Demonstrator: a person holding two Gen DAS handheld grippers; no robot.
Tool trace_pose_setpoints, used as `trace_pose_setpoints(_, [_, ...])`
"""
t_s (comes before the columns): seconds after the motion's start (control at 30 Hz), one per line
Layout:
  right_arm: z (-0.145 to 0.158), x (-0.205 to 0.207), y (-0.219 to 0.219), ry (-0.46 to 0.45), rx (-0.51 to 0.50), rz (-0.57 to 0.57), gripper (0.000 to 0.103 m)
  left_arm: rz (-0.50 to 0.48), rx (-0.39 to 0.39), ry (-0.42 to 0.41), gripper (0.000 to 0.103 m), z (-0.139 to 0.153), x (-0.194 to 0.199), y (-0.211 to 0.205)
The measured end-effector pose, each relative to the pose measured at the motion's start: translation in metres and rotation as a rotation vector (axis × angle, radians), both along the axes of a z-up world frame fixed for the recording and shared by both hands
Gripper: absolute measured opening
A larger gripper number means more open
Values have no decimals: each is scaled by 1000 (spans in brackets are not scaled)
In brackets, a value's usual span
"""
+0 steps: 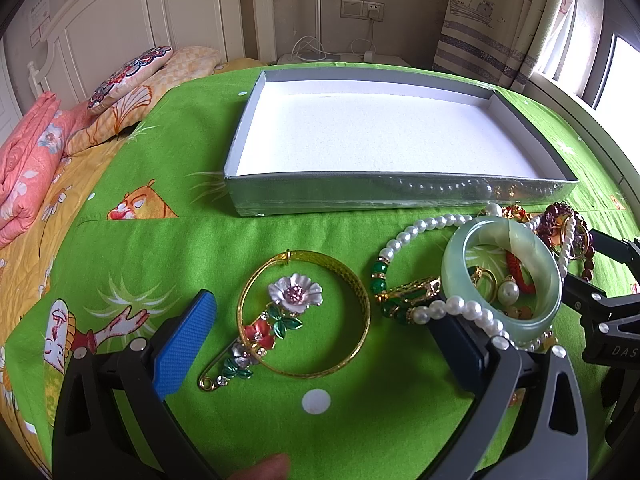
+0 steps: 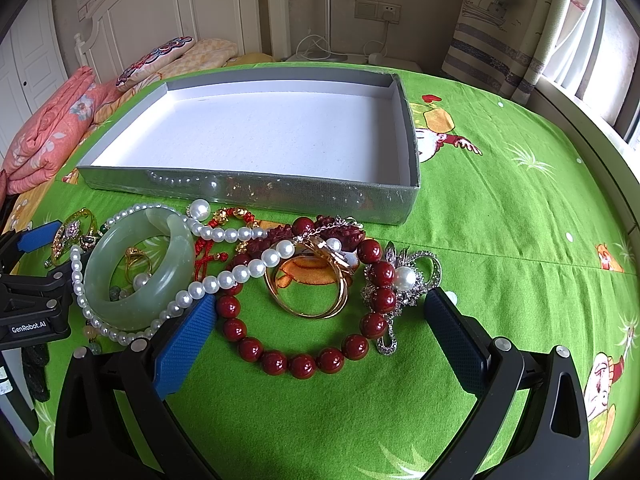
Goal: Organize jewelry
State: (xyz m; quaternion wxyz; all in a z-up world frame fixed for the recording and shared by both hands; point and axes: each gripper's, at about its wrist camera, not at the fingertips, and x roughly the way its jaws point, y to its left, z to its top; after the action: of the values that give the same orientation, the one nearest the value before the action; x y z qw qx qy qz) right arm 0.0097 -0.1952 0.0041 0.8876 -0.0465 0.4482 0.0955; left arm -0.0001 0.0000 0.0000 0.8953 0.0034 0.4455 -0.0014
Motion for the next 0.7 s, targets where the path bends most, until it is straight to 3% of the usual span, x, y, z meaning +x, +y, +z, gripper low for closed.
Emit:
trace_pose_setpoints(0.57, [4, -7, -2, 33, -12, 55, 99, -3, -2, 11, 101, 0, 0, 0])
trace_pose_setpoints(0.7, [5, -24, -15, 40, 33, 72, 99, -9, -3, 13, 101, 1, -5, 5])
